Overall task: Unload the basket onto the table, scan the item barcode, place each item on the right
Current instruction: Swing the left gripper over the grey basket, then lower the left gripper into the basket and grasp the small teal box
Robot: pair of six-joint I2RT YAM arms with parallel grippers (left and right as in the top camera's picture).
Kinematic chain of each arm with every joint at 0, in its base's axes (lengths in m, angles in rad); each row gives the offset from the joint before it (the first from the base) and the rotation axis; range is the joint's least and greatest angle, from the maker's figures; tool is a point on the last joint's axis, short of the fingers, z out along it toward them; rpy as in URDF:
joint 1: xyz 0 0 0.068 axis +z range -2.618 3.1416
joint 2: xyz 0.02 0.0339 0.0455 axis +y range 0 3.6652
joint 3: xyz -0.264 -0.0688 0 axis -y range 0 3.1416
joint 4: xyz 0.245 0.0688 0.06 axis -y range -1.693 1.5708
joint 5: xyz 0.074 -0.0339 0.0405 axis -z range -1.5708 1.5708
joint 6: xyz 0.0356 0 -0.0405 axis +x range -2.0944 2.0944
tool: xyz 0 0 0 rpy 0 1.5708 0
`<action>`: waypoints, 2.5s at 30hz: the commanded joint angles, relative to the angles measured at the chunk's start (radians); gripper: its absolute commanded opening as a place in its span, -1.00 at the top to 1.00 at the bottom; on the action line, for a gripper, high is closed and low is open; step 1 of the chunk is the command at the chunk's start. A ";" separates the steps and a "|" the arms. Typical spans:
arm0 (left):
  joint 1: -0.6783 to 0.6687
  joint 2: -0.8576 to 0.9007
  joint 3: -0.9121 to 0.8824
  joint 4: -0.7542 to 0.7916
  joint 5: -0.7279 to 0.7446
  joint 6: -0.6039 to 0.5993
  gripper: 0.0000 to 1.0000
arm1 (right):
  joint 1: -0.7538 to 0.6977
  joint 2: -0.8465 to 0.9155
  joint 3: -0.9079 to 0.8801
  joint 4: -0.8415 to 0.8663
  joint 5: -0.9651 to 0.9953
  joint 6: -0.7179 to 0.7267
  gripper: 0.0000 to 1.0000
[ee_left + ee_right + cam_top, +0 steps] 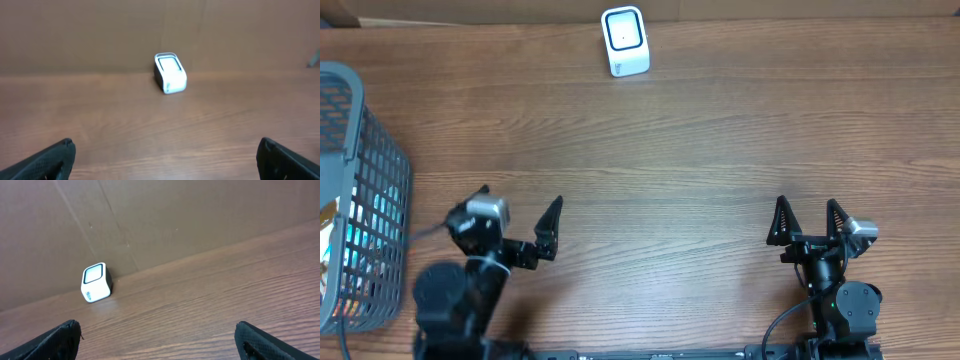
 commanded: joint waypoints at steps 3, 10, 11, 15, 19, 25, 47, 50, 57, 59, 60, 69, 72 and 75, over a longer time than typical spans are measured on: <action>-0.003 0.286 0.409 -0.272 0.050 -0.006 -1.00 | 0.004 -0.012 -0.010 0.007 0.013 -0.004 -1.00; -0.003 0.640 0.947 -0.736 0.108 0.081 -1.00 | 0.004 -0.012 -0.010 0.007 0.013 -0.004 -1.00; -0.003 0.673 0.986 -0.760 0.109 0.114 -1.00 | 0.004 -0.012 -0.010 0.007 0.013 -0.004 -1.00; -0.003 0.784 1.013 -0.783 0.120 0.125 -1.00 | 0.004 -0.012 -0.010 0.007 0.013 -0.004 -1.00; -0.003 0.851 1.015 -0.789 0.210 0.124 -1.00 | 0.004 -0.012 -0.010 0.007 0.013 -0.004 -1.00; 0.011 0.883 1.139 -0.837 0.168 0.017 -0.99 | 0.004 -0.012 -0.010 0.007 0.013 -0.004 -1.00; 0.447 1.231 1.905 -1.232 -0.079 -0.119 -0.97 | 0.004 -0.012 -0.010 0.007 0.013 -0.004 -1.00; 0.448 1.236 1.905 -1.232 -0.128 -0.130 -0.96 | 0.004 -0.012 -0.010 0.007 0.013 -0.004 -1.00; 0.448 1.240 1.905 -1.197 -0.198 -0.172 -0.94 | 0.004 -0.012 -0.010 0.007 0.013 -0.004 -1.00; 0.448 1.241 1.905 -1.195 -0.215 -0.189 -0.93 | 0.004 -0.012 -0.010 0.007 0.013 -0.004 -1.00; 0.448 1.242 1.905 -1.194 -0.228 -0.197 -0.93 | 0.004 -0.012 -0.010 0.007 0.013 -0.004 -1.00; 0.448 1.265 1.905 -1.155 -0.307 -0.318 -0.84 | 0.004 -0.012 -0.011 0.007 0.013 -0.004 -1.00; 0.457 1.265 1.905 -1.132 -0.311 -0.374 -0.85 | 0.004 -0.012 -0.010 0.007 0.013 -0.004 -1.00; 0.493 1.266 1.905 -1.118 -0.327 -0.406 -0.84 | 0.004 -0.012 -0.010 0.007 0.013 -0.004 -1.00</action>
